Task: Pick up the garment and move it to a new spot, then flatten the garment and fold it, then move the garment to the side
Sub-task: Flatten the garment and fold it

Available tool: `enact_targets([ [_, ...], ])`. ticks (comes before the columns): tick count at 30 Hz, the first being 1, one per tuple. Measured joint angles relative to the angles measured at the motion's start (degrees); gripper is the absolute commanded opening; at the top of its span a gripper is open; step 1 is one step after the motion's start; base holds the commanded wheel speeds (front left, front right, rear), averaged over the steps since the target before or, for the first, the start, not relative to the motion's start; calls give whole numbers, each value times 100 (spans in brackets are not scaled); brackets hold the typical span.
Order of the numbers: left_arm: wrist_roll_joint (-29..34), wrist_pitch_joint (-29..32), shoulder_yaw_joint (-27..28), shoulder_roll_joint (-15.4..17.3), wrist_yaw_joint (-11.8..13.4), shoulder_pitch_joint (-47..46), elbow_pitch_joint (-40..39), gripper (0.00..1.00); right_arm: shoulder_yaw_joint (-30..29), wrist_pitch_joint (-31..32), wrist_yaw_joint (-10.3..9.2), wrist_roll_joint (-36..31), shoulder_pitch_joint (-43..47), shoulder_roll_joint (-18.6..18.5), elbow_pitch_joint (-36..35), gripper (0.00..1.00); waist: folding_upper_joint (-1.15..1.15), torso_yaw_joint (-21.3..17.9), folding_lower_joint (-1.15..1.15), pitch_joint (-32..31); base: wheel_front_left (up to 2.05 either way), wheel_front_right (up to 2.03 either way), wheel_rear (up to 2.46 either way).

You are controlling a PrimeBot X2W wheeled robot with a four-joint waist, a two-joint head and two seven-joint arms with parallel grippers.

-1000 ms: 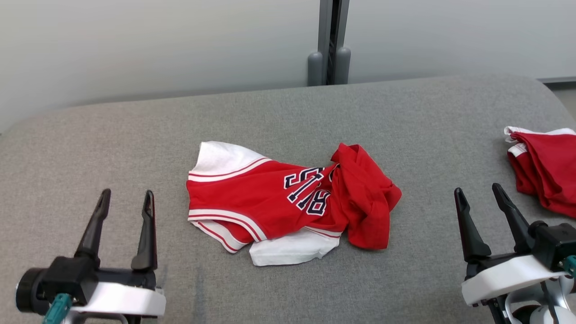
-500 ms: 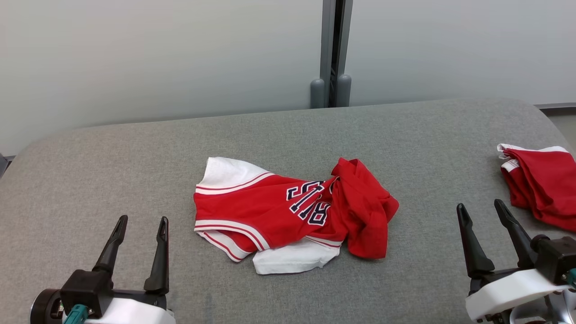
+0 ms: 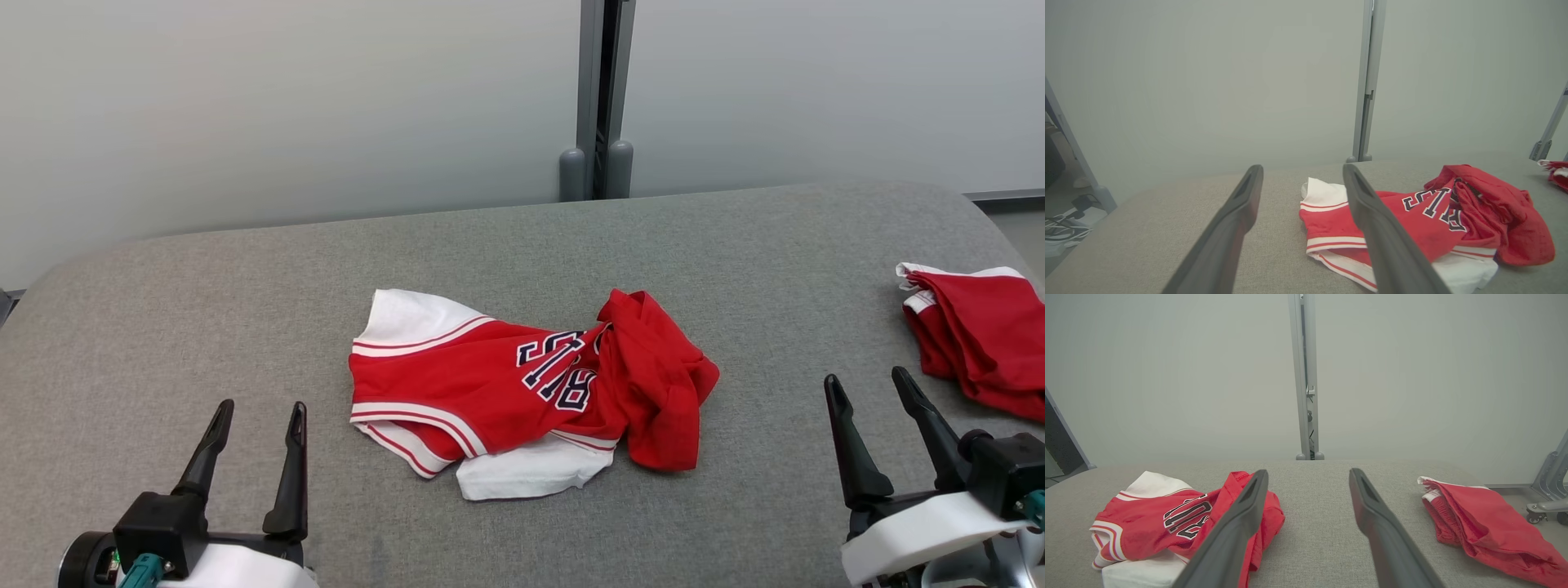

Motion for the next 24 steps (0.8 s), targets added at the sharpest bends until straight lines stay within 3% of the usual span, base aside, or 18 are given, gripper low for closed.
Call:
enact_targets([
  [20, 2, 62, -110, 26, 73, -87, 15, 100, 29, -2, 0, 43, 12, 0, 21, 100, 0, 18, 0, 73, 0, 0, 0],
  [24, 0, 220, -258, 14, -14, -274, 68, 100, 56, -2, 0, 52, -12, 0, -15, 100, 0, -10, 0, 196, 0, 0, 0],
])
